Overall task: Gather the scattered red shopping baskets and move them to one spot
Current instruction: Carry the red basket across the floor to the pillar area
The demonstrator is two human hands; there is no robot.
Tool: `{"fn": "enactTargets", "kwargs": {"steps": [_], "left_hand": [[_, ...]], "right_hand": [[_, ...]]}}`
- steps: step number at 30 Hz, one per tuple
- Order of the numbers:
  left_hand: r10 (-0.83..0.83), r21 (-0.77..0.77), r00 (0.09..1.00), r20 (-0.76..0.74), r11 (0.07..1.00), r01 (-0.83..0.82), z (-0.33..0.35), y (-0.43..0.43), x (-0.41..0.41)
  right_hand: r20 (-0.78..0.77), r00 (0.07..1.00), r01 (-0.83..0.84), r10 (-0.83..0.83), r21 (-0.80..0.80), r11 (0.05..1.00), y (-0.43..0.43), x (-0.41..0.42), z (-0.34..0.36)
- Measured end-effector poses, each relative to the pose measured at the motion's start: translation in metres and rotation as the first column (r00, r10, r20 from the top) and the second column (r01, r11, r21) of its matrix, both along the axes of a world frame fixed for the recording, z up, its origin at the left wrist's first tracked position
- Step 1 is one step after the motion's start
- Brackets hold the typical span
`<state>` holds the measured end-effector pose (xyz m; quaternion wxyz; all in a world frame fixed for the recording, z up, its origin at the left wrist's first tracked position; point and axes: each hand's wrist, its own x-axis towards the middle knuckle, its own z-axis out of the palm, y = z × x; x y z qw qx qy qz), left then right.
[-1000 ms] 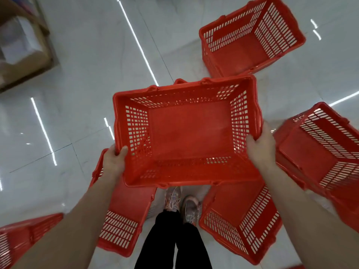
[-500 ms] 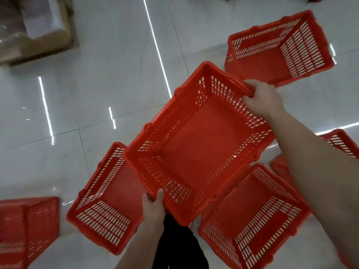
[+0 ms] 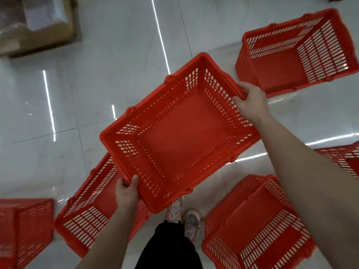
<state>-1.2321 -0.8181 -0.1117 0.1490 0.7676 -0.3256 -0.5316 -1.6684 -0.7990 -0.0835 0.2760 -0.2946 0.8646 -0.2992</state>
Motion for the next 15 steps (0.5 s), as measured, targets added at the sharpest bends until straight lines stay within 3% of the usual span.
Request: {"fn": "enactTargets", "kwargs": {"steps": [7, 11, 15], "left_hand": [[-0.106, -0.062, 0.99, 0.097, 0.992, 0.112, -0.06, -0.03, 0.004], [-0.203, -0.073, 0.976, 0.074, 0.975, 0.208, -0.077, -0.028, 0.012], [-0.311, -0.059, 0.941, 0.13, 0.946, 0.32, -0.086, -0.024, 0.021]], "right_hand": [[0.065, 0.989, 0.125, -0.131, 0.094, 0.988, 0.033, 0.026, -0.079], [0.106, 0.986, 0.106, -0.13, 0.207, 0.973, 0.056, 0.035, -0.108], [0.045, 0.997, 0.056, -0.069, 0.236, 0.97, 0.074, 0.052, -0.11]]}}
